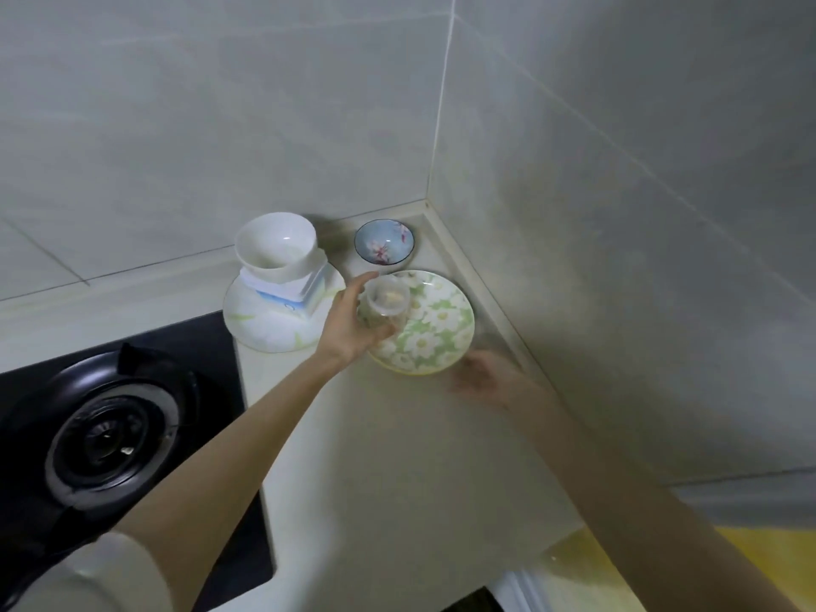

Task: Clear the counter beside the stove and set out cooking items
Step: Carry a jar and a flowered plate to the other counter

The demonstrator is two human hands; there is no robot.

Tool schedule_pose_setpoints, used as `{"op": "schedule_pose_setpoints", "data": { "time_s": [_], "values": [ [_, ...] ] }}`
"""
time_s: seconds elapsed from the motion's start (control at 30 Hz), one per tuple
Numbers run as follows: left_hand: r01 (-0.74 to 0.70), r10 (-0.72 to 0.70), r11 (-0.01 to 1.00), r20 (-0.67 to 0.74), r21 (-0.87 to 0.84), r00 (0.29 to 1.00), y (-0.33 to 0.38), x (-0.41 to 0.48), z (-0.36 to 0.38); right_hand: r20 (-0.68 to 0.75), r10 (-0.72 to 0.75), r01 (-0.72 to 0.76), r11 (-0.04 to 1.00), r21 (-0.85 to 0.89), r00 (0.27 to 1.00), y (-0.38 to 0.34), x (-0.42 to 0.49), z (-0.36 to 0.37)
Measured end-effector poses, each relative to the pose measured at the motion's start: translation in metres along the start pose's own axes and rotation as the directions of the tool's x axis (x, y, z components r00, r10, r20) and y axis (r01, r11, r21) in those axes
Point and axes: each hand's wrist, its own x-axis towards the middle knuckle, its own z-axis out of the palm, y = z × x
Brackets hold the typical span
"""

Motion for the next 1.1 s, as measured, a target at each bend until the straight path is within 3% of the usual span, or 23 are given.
{"op": "schedule_pose_setpoints", "data": {
  "time_s": [0.13,0.27,0.4,0.87,0.97,1.1],
  "values": [
    [0.012,-0.011,0.999,-0.018,0.033,1.0,-0.004,0.015,0.015,0.029,0.023,-0.025,0.995,0.094,0.999,0.0,0.017,0.002],
    [0.02,-0.016,0.998,-0.059,0.061,0.998,-0.011,0.025,0.024,0.075,-0.064,0.054,0.989,0.135,0.995,0.002,0.022,0.001],
    [0.03,-0.023,0.996,-0.08,0.088,0.997,-0.008,0.028,0.028,0.014,-0.09,0.087,0.986,0.144,0.996,0.002,0.024,0.009],
    [-0.123,0.113,0.992,-0.255,-0.022,0.96,0.037,-0.024,-0.001,0.015,-0.172,0.173,0.984,-0.046,0.985,-0.011,-0.01,-0.003],
    [-0.172,0.165,0.985,-0.297,0.003,0.941,0.052,-0.052,-0.011,0.077,-0.183,0.186,0.982,-0.039,0.98,-0.014,-0.026,-0.004],
    [-0.165,0.132,0.985,-0.396,-0.05,0.908,0.066,-0.097,-0.018,0.208,-0.202,0.225,0.97,-0.095,0.957,-0.016,-0.049,-0.008]
  ]
}}
